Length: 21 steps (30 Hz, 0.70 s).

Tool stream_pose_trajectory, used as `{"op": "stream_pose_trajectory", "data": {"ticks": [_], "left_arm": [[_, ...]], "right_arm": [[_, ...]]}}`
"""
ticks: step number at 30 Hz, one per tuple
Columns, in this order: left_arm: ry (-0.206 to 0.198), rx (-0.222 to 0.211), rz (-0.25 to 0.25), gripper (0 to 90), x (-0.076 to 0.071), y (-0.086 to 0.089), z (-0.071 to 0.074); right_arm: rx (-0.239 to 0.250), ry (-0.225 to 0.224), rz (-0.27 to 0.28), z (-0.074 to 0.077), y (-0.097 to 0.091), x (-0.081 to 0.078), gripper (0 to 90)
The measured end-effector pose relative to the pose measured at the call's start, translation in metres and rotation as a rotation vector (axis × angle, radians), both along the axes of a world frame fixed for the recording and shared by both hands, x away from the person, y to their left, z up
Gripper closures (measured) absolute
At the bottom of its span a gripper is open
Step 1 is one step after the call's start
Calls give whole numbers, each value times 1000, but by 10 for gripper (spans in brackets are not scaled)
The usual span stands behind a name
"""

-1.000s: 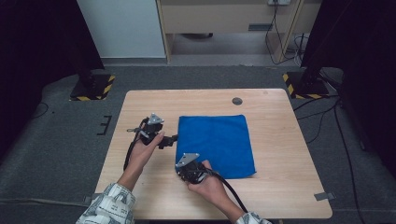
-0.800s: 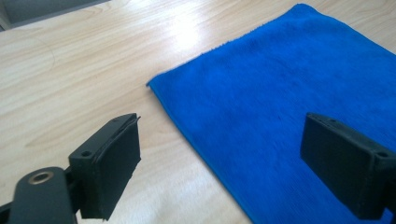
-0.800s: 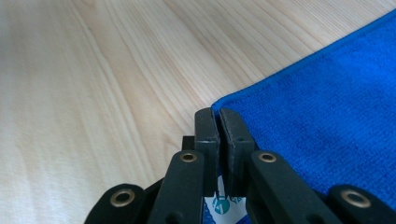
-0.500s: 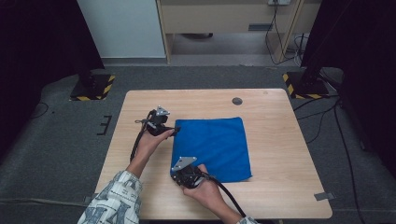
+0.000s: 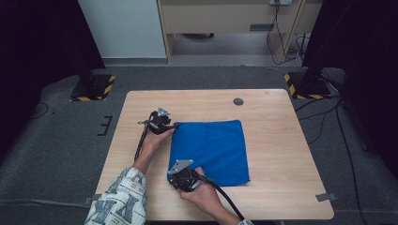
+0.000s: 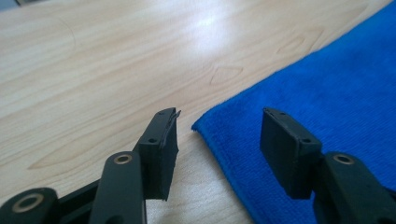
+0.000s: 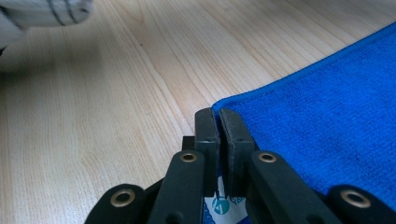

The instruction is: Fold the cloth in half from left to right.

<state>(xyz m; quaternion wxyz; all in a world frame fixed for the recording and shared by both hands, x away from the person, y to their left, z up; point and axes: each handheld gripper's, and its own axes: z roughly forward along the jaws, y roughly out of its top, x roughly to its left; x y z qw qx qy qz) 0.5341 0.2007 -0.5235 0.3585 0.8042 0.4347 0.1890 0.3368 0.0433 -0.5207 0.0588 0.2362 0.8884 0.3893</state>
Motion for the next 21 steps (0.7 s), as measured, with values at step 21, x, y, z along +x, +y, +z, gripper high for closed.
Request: {"op": "stream_pose_trajectory", "data": {"ticks": [21], "left_arm": [[23,-63,-7,819,10,-11,-11]], "right_arm": [[21,9,-28,0,-3,-2,870]]}}
